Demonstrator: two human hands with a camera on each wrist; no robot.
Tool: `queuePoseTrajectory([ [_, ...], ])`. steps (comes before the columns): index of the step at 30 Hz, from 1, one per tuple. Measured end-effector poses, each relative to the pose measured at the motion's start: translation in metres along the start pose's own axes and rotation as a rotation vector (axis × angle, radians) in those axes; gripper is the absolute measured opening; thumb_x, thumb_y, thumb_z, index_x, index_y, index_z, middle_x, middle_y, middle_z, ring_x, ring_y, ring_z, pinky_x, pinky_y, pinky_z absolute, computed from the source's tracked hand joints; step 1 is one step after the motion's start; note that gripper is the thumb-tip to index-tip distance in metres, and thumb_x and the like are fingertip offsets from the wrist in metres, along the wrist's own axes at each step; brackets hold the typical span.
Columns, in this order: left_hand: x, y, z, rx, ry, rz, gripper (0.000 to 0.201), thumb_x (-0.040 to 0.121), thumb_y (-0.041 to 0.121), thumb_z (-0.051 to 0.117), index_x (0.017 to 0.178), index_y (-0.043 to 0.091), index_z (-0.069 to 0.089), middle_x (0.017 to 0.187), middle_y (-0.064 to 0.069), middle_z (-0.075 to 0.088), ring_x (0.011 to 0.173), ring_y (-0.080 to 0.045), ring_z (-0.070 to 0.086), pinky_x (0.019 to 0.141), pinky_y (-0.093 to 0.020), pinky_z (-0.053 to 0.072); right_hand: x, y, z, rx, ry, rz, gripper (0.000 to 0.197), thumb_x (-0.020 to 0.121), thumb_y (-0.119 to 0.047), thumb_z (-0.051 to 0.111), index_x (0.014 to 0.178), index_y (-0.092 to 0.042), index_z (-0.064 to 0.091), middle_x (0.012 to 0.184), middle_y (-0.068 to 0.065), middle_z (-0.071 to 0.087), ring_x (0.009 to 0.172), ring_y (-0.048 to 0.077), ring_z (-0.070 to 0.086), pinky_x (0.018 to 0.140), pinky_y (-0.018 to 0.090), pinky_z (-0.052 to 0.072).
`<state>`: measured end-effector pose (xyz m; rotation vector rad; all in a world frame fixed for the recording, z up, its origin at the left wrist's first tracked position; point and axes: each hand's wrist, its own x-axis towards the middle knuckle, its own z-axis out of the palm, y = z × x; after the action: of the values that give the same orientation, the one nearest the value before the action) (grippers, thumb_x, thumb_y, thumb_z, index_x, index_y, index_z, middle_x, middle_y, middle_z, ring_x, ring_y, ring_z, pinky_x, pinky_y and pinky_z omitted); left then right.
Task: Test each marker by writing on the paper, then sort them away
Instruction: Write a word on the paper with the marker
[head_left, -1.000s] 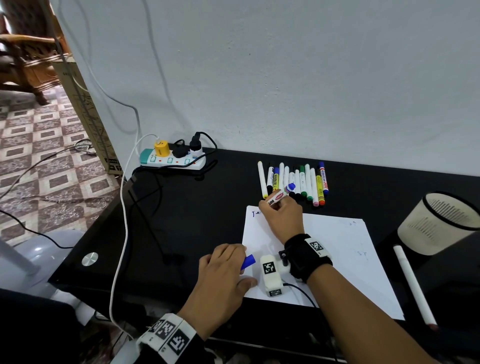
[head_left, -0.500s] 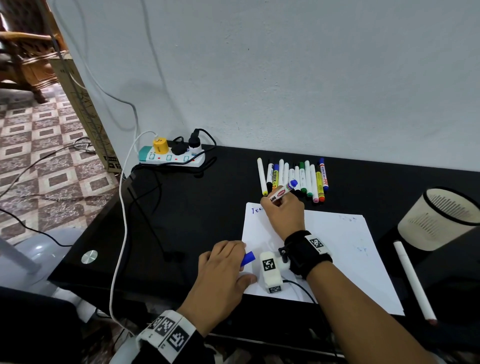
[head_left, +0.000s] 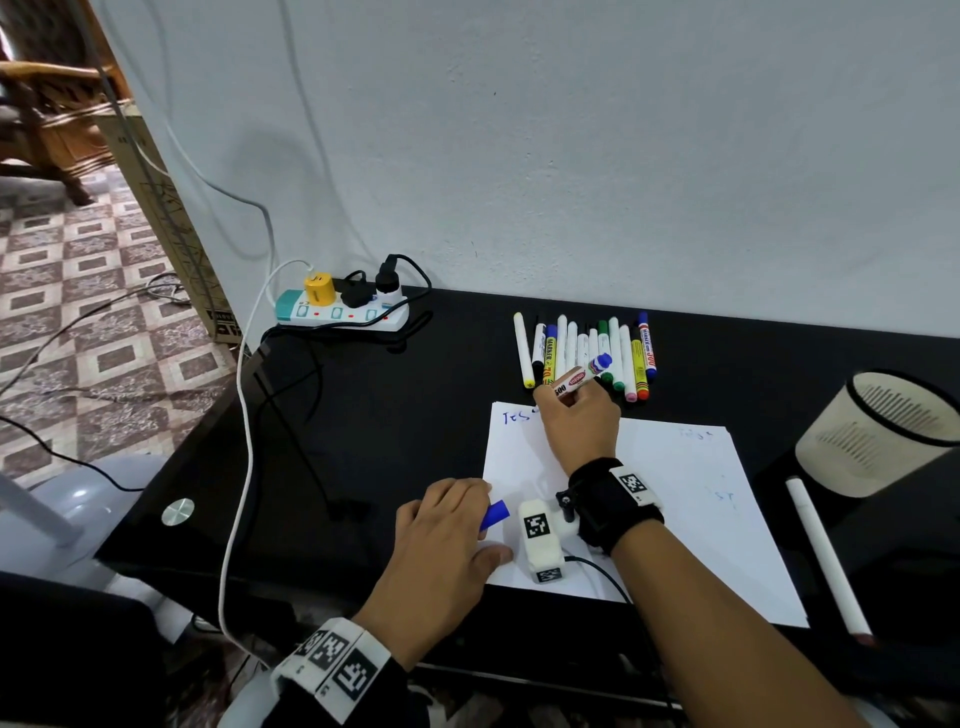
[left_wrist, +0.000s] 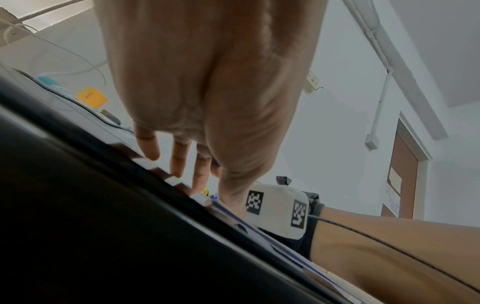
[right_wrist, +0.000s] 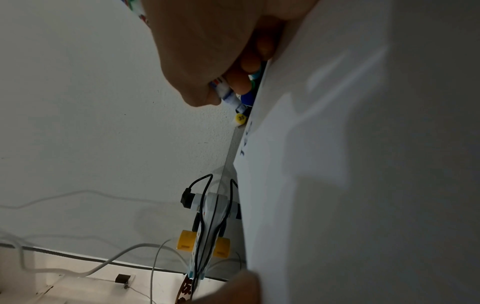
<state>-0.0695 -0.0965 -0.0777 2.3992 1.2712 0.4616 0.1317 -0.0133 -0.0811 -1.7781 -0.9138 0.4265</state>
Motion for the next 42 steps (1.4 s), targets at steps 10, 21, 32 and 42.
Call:
queuePoseTrajectory([
  [10,0.000,0.000,-0.001,-0.010,0.001,0.000,0.045,0.093,0.048,0.054,0.133,0.031,0.040,0.137,0.020,0.037,0.132,0.000,0.025,0.099,-0.022,0.013,0.001,0.001,0.001,-0.027,0.000,-0.009,0.013,0.085,-0.026,0.069,0.076,-0.017,0.066,0.073,-0.011,0.069,0.074,0.013,0.067,0.073,0.030,0.054],
  [21,0.002,0.000,-0.001,-0.007,-0.002,-0.003,0.045,0.093,0.047,0.055,0.132,0.030,0.041,0.137,0.021,0.036,0.132,0.000,0.024,0.098,-0.023,0.015,0.006,0.000,-0.003,0.049,0.076,0.094,0.015,0.088,-0.025,0.070,0.089,-0.010,0.072,0.083,-0.007,0.070,0.080,0.012,0.064,0.076,0.022,0.045],
  [32,0.003,0.005,-0.009,-0.011,-0.048,-0.047,0.038,0.089,0.045,0.060,0.122,0.031,0.046,0.125,0.023,0.040,0.123,0.000,0.031,0.096,-0.026,0.018,-0.018,-0.012,-0.056,0.390,-0.084,-0.021,0.012,0.089,-0.017,0.078,0.094,-0.005,0.076,0.069,-0.004,0.069,0.059,0.001,0.057,0.060,0.020,0.049],
  [42,-0.009,0.043,-0.054,-0.220,0.036,0.083,0.022,0.103,0.044,0.036,0.094,0.026,0.045,0.087,0.011,0.052,0.085,-0.008,0.049,0.083,-0.024,0.031,-0.080,-0.069,-0.142,0.563,-0.300,-0.014,0.021,0.101,-0.010,0.056,0.086,-0.003,0.069,0.064,0.007,0.058,0.059,0.016,0.050,0.056,0.029,0.040],
])
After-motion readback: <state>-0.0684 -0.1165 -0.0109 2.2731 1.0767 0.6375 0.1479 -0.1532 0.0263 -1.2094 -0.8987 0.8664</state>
